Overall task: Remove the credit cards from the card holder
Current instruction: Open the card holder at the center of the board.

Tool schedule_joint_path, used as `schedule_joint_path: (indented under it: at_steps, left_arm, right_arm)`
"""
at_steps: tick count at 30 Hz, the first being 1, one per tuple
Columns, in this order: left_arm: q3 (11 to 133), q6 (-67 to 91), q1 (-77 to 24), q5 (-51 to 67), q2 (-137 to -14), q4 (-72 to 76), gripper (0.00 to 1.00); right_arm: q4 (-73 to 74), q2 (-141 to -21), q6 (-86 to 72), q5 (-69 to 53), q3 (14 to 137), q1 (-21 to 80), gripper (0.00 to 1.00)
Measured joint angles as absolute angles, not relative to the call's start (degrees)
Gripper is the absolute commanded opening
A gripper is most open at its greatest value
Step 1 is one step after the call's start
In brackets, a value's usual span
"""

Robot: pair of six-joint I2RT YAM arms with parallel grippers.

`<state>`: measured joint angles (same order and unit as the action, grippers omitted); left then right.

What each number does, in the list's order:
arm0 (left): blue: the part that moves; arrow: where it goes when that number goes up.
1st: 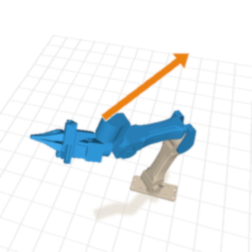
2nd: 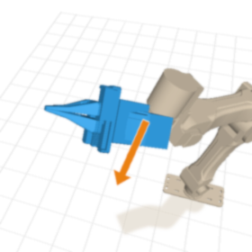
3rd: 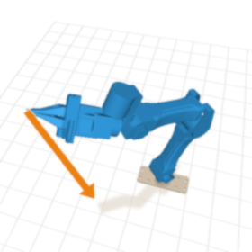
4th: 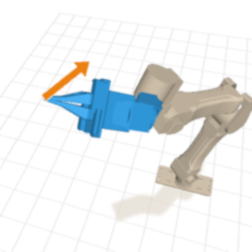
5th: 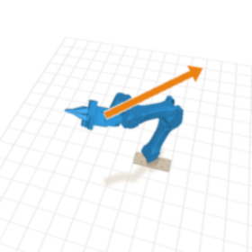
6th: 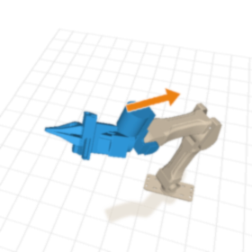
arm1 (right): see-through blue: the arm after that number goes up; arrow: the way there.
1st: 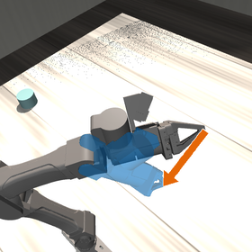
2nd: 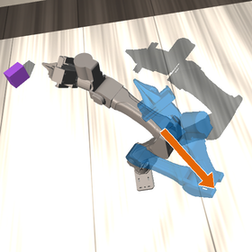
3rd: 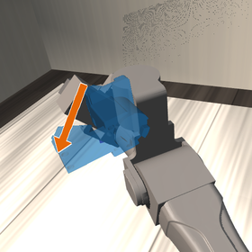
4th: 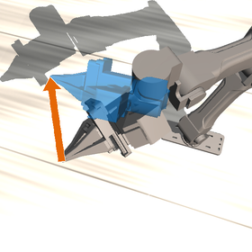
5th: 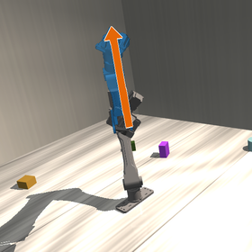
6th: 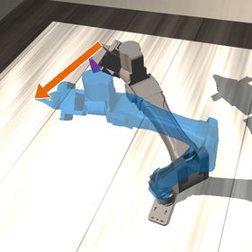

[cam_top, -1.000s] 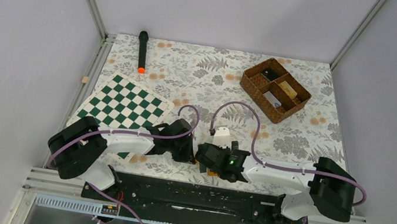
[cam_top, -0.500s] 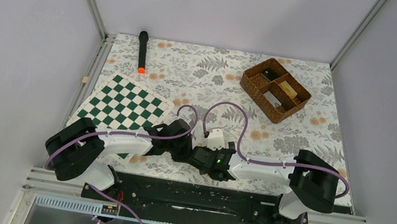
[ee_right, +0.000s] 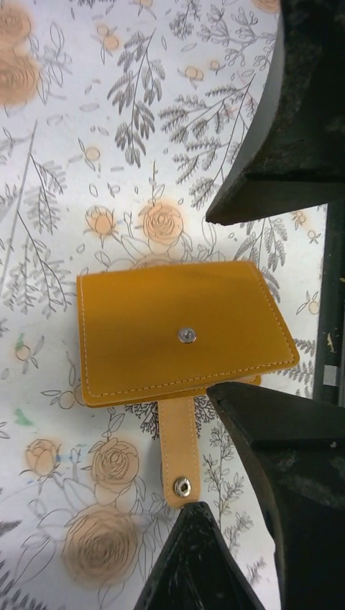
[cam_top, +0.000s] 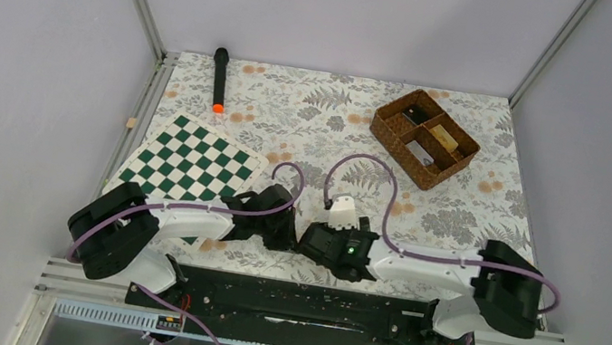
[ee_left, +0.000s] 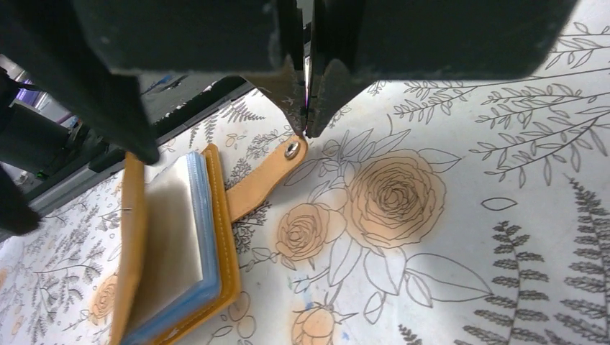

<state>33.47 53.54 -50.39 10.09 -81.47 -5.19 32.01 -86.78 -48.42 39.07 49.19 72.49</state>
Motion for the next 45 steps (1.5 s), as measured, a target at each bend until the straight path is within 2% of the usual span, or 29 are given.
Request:
schedule_joint_path:
  at_steps: [5, 9, 12, 13, 16, 18, 23, 27, 29, 32, 36, 40, 43, 45]
  left_arm:
    - [33.5, 52.9, -50.2, 9.1, -81.5, -6.9, 0.0]
    - [33.5, 52.5, -50.1, 8.6, -81.5, -7.8, 0.0]
    - [33.5, 52.3, -49.9, 8.3, -81.4, -8.2, 0.0]
    - [33.5, 52.3, -49.9, 8.2, -81.1, -8.5, 0.07]
    - [33.5, 51.9, -49.9, 8.6, -79.7, -9.1, 0.43]
    - [33.6, 51.7, -49.9, 8.9, -77.8, -9.3, 0.59]
    - [35.7, 50.8, -49.9, 10.0, -76.0, -8.1, 0.69]
    - [36.8, 50.4, -49.9, 11.5, -78.1, -4.6, 0.7]
    - [37.3, 50.1, -49.9, 12.2, -80.4, -3.4, 0.69]
    - [37.8, 49.9, -49.9, 13.4, -84.5, -1.6, 0.61]
    - [38.4, 49.8, -49.9, 15.0, -87.9, 0.3, 0.38]
    - [38.5, 49.7, -49.9, 16.1, -88.4, 1.1, 0.21]
    - [38.5, 49.7, -49.9, 16.6, -88.4, 1.5, 0.02]
    - [38.5, 49.9, -49.9, 17.3, -88.4, 1.9, 0.0]
  right_arm:
    - [32.5, -78.5, -48.3, 40.8, 46.6, 72.5, 0.83]
    - [32.5, -77.0, -48.3, 41.1, 44.6, 71.9, 0.79]
    - [32.4, -76.2, -48.2, 40.9, 42.3, 70.5, 0.84]
    - [32.4, -75.7, -48.1, 40.8, 41.7, 70.2, 0.87]
    - [31.1, -73.5, -46.9, 39.3, 40.3, 69.8, 0.88]
    - [29.9, -71.8, -46.6, 38.2, 40.2, 69.7, 0.88]
    - [27.1, -68.5, -46.5, 36.9, 39.6, 69.7, 0.88]
    - [25.7, -65.8, -46.7, 36.4, 37.6, 69.7, 0.88]
    - [25.3, -64.7, -46.8, 36.3, 36.6, 69.7, 0.88]
    - [24.8, -62.9, -46.9, 36.3, 35.2, 69.7, 0.88]
    - [24.3, -61.6, -46.9, 36.2, 33.9, 69.7, 0.88]
    - [22.1, -61.4, -46.7, 34.8, 33.1, 69.7, 0.89]
    - [20.1, -62.0, -46.3, 33.9, 32.9, 69.7, 0.91]
    - [18.7, -63.3, -46.0, 33.3, 32.9, 69.7, 0.92]
